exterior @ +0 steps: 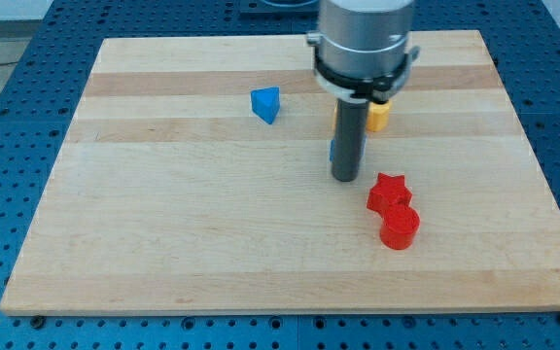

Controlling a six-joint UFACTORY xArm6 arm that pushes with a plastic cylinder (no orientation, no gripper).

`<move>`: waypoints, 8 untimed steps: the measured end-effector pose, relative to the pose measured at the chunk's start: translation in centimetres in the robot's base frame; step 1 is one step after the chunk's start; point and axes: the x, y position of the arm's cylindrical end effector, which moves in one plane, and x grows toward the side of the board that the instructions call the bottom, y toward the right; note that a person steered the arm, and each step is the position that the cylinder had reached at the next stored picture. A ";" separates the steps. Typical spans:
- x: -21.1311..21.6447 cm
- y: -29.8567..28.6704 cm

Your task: Push the blue cube to the bottom right of the blue triangle

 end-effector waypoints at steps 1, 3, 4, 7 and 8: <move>0.0 2.2; -1.8 5.6; -2.6 5.1; -3.4 -2.7; -4.1 -2.7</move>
